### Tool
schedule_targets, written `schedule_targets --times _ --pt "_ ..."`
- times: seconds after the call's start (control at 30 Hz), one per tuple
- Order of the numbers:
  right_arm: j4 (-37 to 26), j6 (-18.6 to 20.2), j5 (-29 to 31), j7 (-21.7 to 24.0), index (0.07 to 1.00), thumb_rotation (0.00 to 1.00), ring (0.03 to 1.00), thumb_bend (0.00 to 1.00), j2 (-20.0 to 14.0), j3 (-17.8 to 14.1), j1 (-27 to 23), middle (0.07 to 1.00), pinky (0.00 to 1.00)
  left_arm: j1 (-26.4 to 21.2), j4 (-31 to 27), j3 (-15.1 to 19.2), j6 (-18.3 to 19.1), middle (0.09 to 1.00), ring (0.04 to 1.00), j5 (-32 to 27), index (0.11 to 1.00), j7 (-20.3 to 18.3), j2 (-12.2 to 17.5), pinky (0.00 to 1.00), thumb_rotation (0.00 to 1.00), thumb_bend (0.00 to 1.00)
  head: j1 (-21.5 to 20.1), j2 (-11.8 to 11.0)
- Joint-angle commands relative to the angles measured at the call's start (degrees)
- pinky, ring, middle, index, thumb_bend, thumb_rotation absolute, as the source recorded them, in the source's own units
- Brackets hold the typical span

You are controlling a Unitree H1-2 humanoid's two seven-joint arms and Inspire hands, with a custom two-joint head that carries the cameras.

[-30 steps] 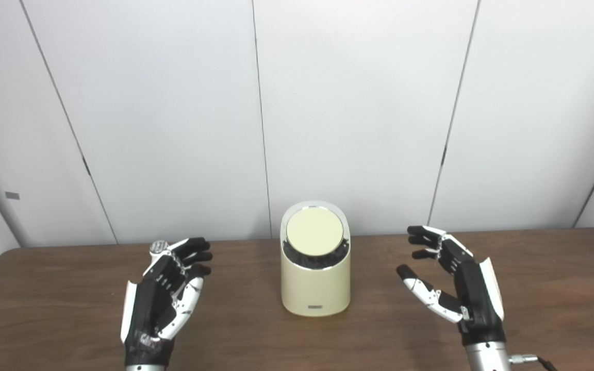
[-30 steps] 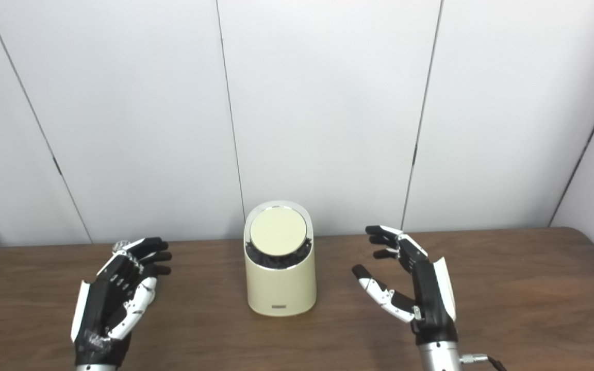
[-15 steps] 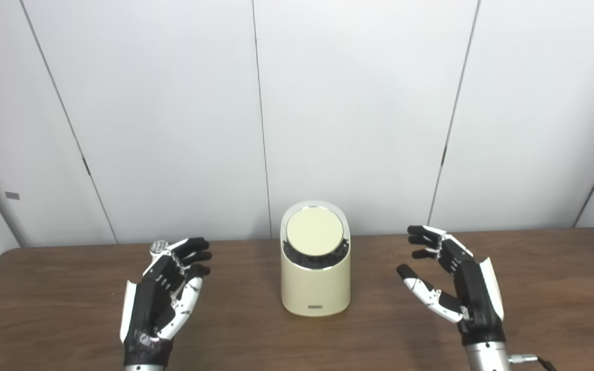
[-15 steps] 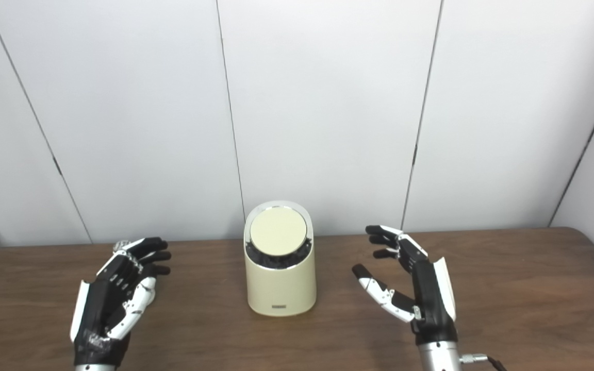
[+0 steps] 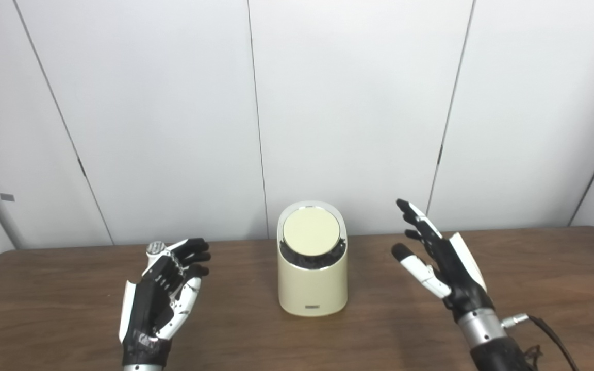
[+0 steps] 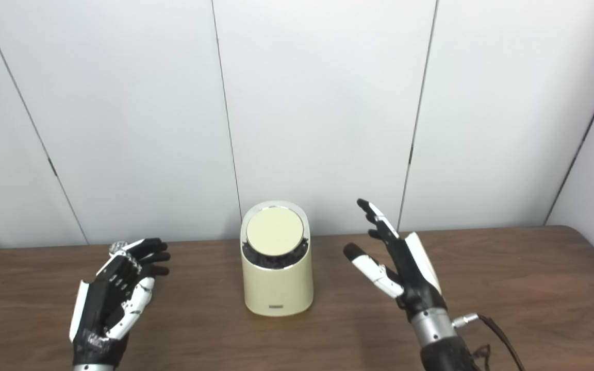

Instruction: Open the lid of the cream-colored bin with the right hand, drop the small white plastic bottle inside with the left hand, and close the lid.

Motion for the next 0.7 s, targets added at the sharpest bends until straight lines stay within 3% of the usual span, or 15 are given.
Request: schedule_targets --times 0.0,0.2,0.37,0.5,0.67 --pt "-1.8 0.73 -1.85 -0.12 0.961 0.89 0.923 0.79 -0.27 0.37 -4.06 0.979 0.83 -1.82 -0.86 -0.27 -1.52 0.728 0.695 0.86 0.71 -0.06 0.2 0.6 0.31 0.27 0.0 0.13" --pt "-2.35 6.21 -5.92 1.37 1.0 0.93 0.999 0.93 -0.42 2.45 -8.32 1.0 0.97 -1.93 -0.86 -0.47 -1.63 0.724 0.691 0.66 0.707 0.01 -0.11 0.61 0.3 0.27 0.27 0.09" --pt "-2.94 11.39 -9.32 2.39 1.0 0.9 1.0 0.97 0.31 4.37 -11.66 1.0 0.97 -2.07 -0.66 -0.46 -1.88 0.724 0.691 1.4 0.708 0.4 -0.3 0.61 0.31 0.27 0.35 0.02" --pt "-2.39 13.2 -11.9 2.11 1.0 0.78 1.0 1.0 0.82 5.55 -13.52 1.0 0.93 -2.07 -0.88 -0.56 -1.68 0.722 0.689 1.9 0.708 0.64 -0.56 0.61 0.31 0.27 0.64 -0.07" --pt "-0.89 13.42 -13.74 1.64 1.0 0.6 1.0 1.0 1.52 6.42 -15.68 1.0 0.96 -2.05 -1.12 -0.67 -1.28 0.72 0.685 1.9 0.707 0.63 -0.85 0.6 0.3 0.27 0.85 -0.18"
